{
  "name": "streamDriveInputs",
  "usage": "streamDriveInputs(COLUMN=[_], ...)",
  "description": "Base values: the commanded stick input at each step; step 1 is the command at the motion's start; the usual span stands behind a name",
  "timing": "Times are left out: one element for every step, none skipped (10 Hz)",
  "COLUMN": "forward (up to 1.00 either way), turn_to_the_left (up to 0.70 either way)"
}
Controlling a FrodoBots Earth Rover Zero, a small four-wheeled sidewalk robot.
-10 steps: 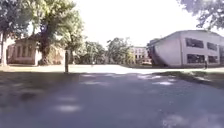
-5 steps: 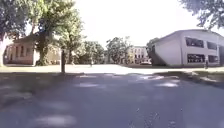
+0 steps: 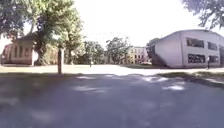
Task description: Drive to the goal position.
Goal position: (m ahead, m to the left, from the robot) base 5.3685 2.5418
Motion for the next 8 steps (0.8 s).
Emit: streamDriveInputs(forward=[0.7,0.7,0.7,0.7,0.7,0.7,0.7,0.7], turn_to_the_left=[0.0,0.0,0.0,0.0,0.0,0.0,0.0,0.0])
